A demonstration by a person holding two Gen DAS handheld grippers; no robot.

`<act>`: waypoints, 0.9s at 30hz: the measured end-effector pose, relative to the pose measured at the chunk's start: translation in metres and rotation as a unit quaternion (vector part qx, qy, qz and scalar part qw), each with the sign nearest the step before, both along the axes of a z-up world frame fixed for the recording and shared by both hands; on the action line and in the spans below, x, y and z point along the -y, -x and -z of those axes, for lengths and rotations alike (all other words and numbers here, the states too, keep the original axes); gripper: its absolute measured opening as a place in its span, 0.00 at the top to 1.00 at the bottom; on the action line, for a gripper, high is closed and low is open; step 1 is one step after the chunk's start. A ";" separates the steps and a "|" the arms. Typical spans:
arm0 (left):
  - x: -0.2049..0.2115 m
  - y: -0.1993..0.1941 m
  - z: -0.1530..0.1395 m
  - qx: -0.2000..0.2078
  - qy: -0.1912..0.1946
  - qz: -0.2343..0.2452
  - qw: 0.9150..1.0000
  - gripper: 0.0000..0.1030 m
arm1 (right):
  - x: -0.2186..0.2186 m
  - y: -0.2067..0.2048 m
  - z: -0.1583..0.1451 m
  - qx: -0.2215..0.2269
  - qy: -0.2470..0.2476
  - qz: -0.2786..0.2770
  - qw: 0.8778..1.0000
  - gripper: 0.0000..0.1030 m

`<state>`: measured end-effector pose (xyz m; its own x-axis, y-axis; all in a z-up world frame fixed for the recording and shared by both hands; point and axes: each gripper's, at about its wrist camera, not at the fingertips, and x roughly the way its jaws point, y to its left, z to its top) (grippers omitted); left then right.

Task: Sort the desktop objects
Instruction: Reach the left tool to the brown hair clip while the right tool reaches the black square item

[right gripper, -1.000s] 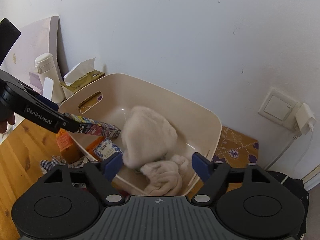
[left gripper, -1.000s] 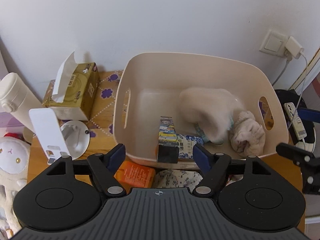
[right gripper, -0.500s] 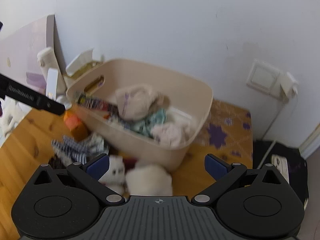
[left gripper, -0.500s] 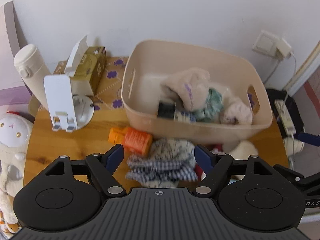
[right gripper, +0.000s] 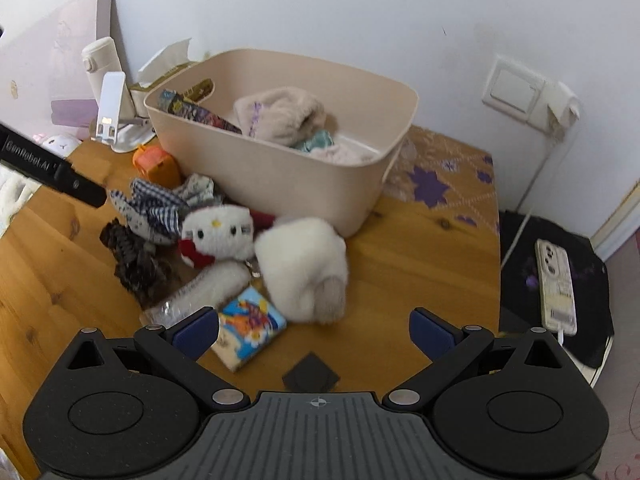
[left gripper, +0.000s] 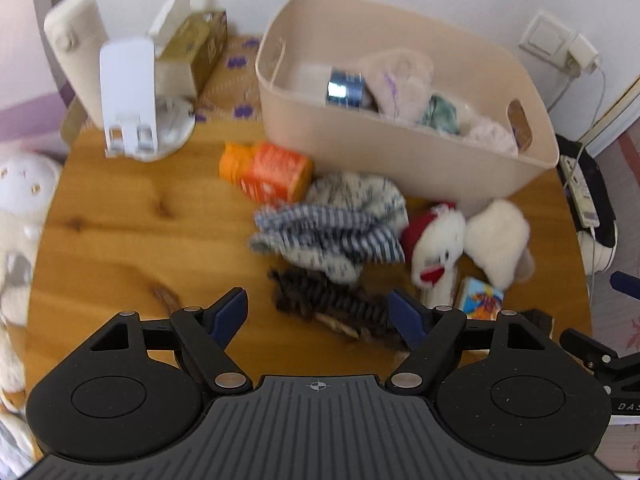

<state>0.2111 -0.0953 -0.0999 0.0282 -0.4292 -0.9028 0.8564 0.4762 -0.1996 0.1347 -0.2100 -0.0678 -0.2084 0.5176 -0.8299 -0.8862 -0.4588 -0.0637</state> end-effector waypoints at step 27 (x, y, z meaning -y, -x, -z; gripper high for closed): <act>0.035 0.019 0.059 -0.042 -0.063 -0.146 0.986 0.23 | -0.010 -0.028 0.072 -0.031 0.087 0.110 0.990 0.17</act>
<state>0.1918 -0.1304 -0.1591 0.0565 -0.2982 -0.9528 0.6616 0.7259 -0.1880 0.1628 -0.2002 -0.1402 -0.1599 0.4068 -0.8994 -0.9655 -0.2541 0.0567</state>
